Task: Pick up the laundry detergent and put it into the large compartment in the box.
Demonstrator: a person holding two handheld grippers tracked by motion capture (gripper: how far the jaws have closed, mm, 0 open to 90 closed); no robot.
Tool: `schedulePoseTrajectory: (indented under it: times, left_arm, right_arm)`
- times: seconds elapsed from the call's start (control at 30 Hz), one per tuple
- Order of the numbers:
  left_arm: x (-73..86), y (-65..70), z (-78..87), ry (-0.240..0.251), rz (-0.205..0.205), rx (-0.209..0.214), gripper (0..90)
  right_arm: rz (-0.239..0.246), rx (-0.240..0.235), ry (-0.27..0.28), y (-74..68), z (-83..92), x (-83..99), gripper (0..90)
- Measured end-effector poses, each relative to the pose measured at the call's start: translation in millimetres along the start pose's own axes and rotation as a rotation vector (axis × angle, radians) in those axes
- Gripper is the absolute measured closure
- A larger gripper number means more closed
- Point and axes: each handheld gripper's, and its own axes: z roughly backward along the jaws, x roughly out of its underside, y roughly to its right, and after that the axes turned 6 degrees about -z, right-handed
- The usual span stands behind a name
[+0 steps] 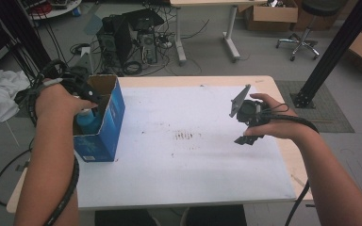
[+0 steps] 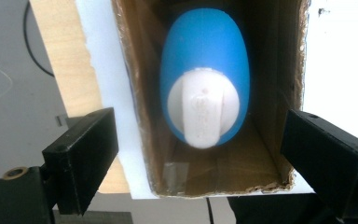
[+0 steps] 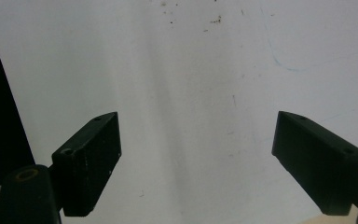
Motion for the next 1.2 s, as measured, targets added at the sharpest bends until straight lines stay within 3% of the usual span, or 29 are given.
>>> schedulePoseTrajectory:
  times: [0.47,0.77,0.97,1.1,1.2]
  left_arm:
    - [8.4,5.7,14.2,0.013,-0.038,-0.025,6.4]
    - [10.8,18.4,23.3,0.025,-0.079,-0.045,3.7]
    - [12.5,24.0,27.8,0.037,-0.102,-0.033,0.1]
    - [13.5,30.4,32.3,0.053,-0.132,-0.019,0.1]
    - [12.6,38.0,35.9,0.069,-0.186,-0.007,0.1]
  right_arm:
    - [0.008,0.003,0.004,-2.5,2.0,-2.2,15.7]
    - [0.010,0.006,0.008,-5.4,5.3,-1.3,15.7]
    - [0.010,0.005,0.003,-6.7,7.4,-0.7,15.7]
    - [0.011,0.005,0.000,-6.6,8.9,-1.1,15.7]
    - [0.014,0.004,-0.006,-6.4,9.1,-1.7,15.7]
